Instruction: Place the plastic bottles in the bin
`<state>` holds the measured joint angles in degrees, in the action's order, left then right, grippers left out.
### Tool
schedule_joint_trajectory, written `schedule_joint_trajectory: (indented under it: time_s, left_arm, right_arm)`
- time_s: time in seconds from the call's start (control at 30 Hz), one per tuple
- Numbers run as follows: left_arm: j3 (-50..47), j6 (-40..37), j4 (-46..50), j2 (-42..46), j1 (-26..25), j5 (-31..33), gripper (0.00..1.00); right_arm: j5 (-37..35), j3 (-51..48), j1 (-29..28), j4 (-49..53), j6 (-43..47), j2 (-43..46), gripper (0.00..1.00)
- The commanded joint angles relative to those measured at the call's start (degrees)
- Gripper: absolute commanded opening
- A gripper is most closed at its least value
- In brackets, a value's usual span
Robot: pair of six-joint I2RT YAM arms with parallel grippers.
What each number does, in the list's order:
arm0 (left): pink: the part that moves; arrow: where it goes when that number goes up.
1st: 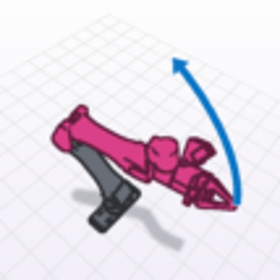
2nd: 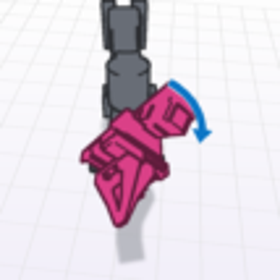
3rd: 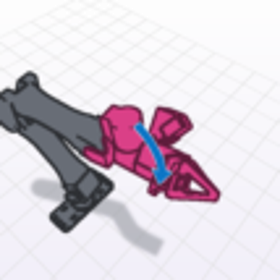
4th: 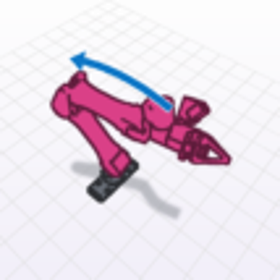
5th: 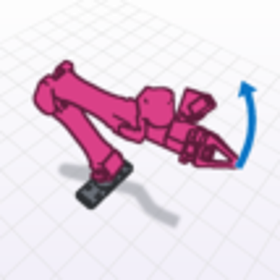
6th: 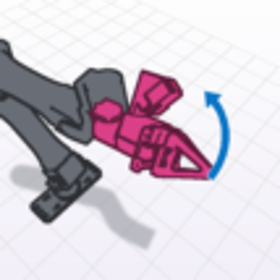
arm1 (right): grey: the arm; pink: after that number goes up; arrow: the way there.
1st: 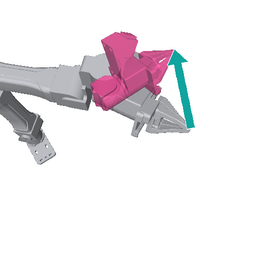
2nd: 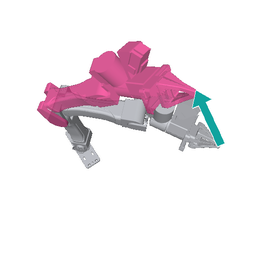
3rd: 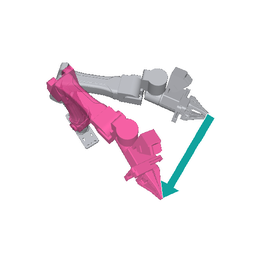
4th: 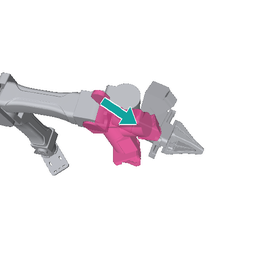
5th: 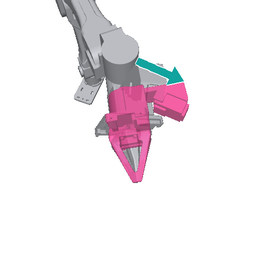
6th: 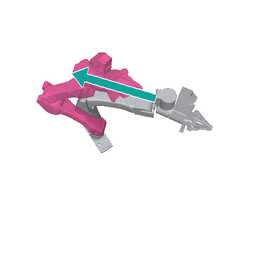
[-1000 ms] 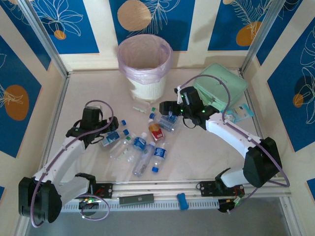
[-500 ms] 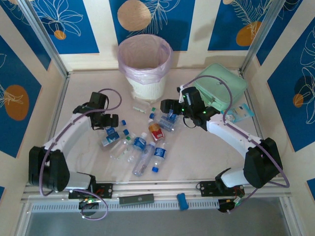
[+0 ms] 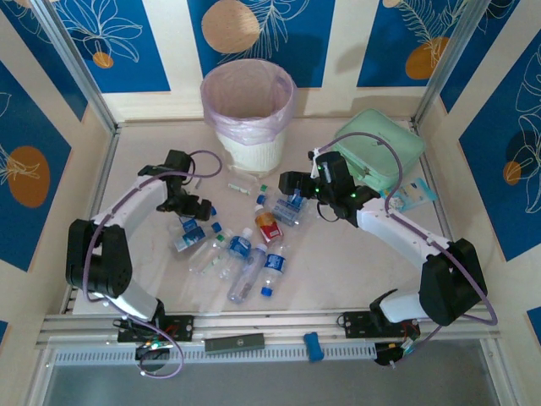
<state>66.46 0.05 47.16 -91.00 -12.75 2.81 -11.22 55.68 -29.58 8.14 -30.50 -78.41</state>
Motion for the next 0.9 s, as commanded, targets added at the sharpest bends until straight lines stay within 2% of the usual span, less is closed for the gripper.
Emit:
schedule_joint_trajectory:
  time_s: [0.0, 0.57, 0.87]
  left_arm:
    - [1.31, -1.99, 2.02, -1.43, 0.17, -1.50, 1.00]
    - [1.93, -1.24, -1.15, -8.16, 0.34, 5.31, 0.99]
    - [1.65, -0.68, -2.17, -10.57, 1.42, 3.65, 0.98]
  right_arm:
    - [-0.99, -1.08, 0.30, -0.75, -0.81, 1.99, 0.99]
    - [-2.14, -0.92, 0.84, 1.72, 0.62, 3.03, 0.99]
    - [-1.94, -0.22, 0.84, 2.23, 0.34, 2.98, 0.99]
